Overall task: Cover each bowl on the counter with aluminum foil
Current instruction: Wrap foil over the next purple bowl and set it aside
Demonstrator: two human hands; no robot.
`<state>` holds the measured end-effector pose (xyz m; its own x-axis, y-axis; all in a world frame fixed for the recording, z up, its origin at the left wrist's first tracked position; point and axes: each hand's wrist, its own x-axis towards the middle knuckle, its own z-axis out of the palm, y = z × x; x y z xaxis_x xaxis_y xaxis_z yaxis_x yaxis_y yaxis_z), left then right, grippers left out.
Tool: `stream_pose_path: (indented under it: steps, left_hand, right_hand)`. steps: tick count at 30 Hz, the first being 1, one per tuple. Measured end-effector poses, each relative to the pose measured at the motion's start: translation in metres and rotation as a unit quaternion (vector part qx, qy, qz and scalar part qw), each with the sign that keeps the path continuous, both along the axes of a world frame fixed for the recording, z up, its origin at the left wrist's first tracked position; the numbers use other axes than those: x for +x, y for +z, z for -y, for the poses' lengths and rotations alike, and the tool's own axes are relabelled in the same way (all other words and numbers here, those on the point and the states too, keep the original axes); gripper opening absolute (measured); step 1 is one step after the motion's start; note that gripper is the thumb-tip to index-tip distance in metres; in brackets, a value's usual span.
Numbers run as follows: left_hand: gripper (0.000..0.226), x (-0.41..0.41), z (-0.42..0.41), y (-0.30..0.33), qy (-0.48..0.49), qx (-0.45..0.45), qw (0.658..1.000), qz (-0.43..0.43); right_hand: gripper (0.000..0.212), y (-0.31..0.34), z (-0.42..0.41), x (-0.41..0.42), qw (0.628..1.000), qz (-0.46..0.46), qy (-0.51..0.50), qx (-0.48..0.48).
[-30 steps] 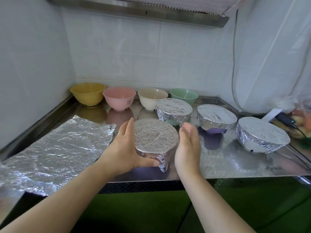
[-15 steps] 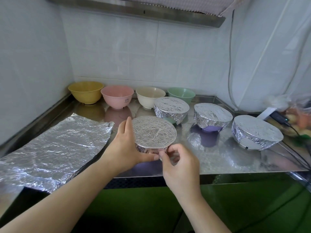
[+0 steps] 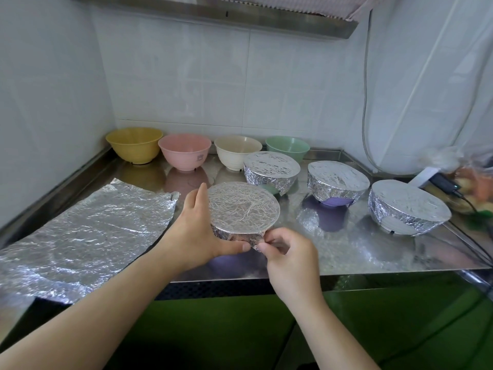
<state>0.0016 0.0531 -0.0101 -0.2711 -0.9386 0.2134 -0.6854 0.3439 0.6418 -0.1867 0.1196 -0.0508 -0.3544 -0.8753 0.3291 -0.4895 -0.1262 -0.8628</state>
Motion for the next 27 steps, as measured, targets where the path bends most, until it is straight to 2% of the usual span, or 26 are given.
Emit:
stream_pose_path:
  steps: [7,12,15,16,18,20,22,24,27]
  left_hand:
    - [0.166,0.005,0.007,0.000,-0.016,0.013,1.000,0.008]
    - [0.168,0.009,0.010,0.006,-0.029,0.034,0.999,0.006]
    - [0.171,0.010,0.013,0.010,-0.028,0.055,0.998,-0.006]
    - [0.173,0.011,0.015,0.010,-0.028,0.060,0.998,-0.006]
    - [0.177,0.012,0.018,0.010,-0.036,0.061,0.997,0.008]
    - [0.175,0.012,0.021,0.010,-0.043,0.063,0.997,0.019]
    - [0.174,0.013,0.022,0.010,-0.048,0.069,0.996,0.019]
    - [0.180,0.013,0.025,0.012,-0.053,0.069,0.996,0.008]
    - [0.184,0.010,0.031,0.012,-0.048,0.059,0.997,-0.020]
  right_hand:
    - [0.027,0.002,0.006,-0.004,1.000,0.010,0.018,0.021]
    - [0.026,0.005,0.007,-0.009,0.998,-0.053,0.013,-0.027]
    - [0.026,0.004,0.012,-0.014,0.998,-0.051,0.003,-0.035]
    - [0.031,0.003,0.014,-0.016,0.999,-0.044,-0.004,-0.030]
    - [0.055,0.001,0.020,-0.021,1.000,-0.021,-0.001,-0.012]
    - [0.091,0.004,0.028,-0.030,0.999,-0.011,0.040,0.017]
    - [0.123,0.009,0.034,-0.039,0.994,-0.038,0.091,0.054]
    - [0.138,0.015,0.040,-0.048,0.985,-0.060,0.145,0.076]
    - [0.143,0.022,0.048,-0.054,0.974,-0.012,0.211,0.088]
